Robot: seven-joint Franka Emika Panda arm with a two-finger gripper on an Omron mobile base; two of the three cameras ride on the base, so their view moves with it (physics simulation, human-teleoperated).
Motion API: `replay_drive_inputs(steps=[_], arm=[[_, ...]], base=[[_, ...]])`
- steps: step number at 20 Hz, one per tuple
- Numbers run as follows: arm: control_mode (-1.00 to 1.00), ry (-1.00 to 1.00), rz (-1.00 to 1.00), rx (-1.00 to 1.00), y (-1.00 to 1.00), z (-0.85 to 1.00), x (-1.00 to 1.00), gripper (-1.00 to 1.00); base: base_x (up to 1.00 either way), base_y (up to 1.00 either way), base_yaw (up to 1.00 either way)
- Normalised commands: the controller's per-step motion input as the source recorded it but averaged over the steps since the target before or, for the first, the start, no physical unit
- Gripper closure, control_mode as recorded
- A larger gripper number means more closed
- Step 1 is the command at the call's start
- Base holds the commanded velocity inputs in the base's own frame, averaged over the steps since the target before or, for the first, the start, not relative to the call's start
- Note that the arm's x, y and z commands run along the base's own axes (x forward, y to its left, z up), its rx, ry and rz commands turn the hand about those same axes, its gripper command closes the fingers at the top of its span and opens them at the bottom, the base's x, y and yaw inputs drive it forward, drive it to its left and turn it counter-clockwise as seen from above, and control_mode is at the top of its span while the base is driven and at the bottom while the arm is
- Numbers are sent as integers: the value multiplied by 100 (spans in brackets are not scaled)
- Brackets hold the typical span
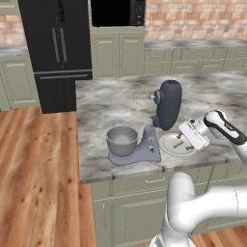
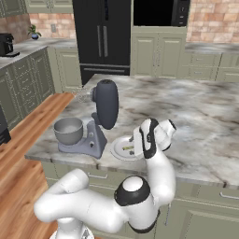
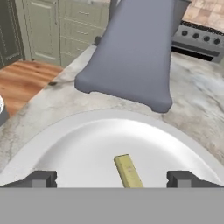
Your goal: Add butter and sugar cubes to the stand mixer bowl and then turn on the stand mixer to begin making frosting.
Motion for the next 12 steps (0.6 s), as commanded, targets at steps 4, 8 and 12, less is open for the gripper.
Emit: replay_drive_inputs(steps=[4,8,12], arm=[[-100,0,-5,-5,0,-2,27,-100],[-100,0,-4,-9,0,-20,15,-100],[-100,0,-2,-11,0,-33,6,-100]], base=[[0,0,0],[0,0,0],[0,0,0]])
